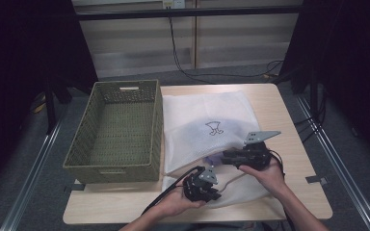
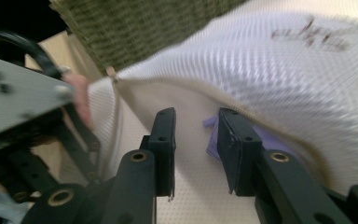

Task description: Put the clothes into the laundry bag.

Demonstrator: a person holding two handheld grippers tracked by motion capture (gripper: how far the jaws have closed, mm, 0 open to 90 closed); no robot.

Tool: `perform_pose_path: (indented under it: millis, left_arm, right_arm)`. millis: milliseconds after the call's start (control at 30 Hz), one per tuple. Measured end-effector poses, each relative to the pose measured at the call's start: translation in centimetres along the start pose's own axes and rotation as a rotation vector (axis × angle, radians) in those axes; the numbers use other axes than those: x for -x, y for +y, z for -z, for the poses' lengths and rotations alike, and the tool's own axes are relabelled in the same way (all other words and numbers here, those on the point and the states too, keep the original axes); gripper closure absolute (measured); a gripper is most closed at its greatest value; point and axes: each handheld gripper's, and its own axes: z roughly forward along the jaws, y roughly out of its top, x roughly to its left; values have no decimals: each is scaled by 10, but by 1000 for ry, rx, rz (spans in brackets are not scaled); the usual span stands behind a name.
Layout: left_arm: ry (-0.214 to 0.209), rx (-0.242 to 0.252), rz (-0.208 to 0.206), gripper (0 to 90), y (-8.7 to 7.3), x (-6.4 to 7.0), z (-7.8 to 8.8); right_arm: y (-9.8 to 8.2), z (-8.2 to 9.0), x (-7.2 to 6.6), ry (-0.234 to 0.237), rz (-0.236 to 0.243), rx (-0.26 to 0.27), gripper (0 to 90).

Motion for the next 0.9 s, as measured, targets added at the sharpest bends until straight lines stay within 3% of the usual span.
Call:
perform_pose_path:
  millis: [133,167,267,433,467,533,733,900]
  left_arm:
    - [-1,6,8,832,0,0,0]
    - [0,3,8,832,0,0,0]
    - [-3,10,10,832,0,0,-1]
    - [-1,8,4,831,0,0,0]
    - [0,40,4,830,-1,1,-3]
    - [0,41,5,831,-2,1,-3]
    - [2,46,7,827,-1,1,-3]
    - [7,39,13,822,-1,1,-3]
  right_arm:
    - [6,15,-1,-6,13,49,689]
    - [11,21,0,-8,20,81,682]
    - [19,18,6,-18,23,96,670]
    - [17,-9,18,-14,33,45,615]
    - [15,-15,18,-14,56,24,614]
    - [8,-24,22,-7,46,1,601]
    - [-7,-37,30,11,43,-86,567]
    - [-15,-47,32,-20,62,-144,564]
